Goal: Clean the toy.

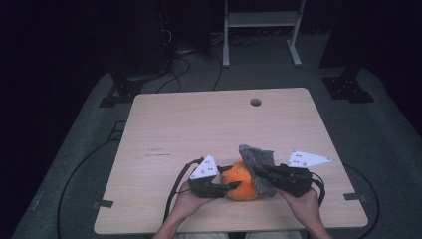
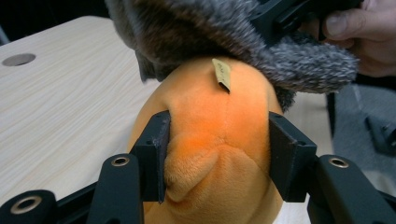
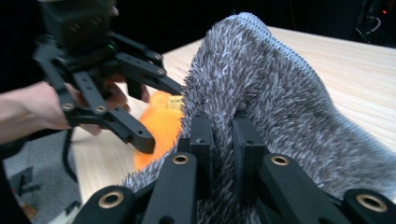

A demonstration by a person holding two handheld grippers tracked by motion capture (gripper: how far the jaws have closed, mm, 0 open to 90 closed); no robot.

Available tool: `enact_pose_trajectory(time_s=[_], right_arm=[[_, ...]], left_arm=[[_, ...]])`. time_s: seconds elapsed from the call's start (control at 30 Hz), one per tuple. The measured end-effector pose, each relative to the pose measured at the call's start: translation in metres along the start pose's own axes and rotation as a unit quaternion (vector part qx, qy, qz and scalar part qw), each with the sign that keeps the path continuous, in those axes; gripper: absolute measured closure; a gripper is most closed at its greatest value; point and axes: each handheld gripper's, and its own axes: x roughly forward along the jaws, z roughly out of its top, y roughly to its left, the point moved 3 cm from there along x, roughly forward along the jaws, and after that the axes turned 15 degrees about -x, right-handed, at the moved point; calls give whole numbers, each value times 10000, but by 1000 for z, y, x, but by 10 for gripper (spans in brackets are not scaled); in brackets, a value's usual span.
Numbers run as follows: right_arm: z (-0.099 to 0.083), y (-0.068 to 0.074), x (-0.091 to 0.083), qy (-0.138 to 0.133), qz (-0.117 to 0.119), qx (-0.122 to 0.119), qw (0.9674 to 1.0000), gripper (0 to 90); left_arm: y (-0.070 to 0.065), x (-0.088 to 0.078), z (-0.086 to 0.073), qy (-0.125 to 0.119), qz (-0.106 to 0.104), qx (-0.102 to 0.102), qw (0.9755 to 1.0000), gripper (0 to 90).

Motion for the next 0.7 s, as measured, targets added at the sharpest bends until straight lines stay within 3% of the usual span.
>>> enact_pose_trajectory(time_s=[0.07,0.13,0.23,0.3,0.37,0.53,0.6,0.63,0.7], right_arm=[[-8,-5,4,190,38,114,9997,800],[-16,-11,5,94,140,353,9992,799],[-21,-14,3,154,68,378,9991,799],[-23,-15,1,160,52,426,9989,799],[-27,-18,0,156,42,489,9987,799],[-40,-30,-4,333,-108,806,9961,796],[-42,-34,-5,353,-120,965,9946,797],[-42,-34,-5,353,-120,965,9946,797],[-34,-31,-12,197,-197,888,9957,797]], left_arm=[[1,0,-3,26,-47,-17,10000,441],[3,2,-4,15,-185,-117,9998,315],[8,6,-7,146,-472,-424,9979,137],[9,9,-11,245,-345,-313,9986,106],[10,10,-12,184,-299,-224,9991,118],[12,7,-14,99,-263,-193,9994,315],[10,5,-12,59,-123,-89,9999,377],[10,5,-12,59,-123,-89,9999,425],[8,3,-8,-33,-55,-101,9999,437]])
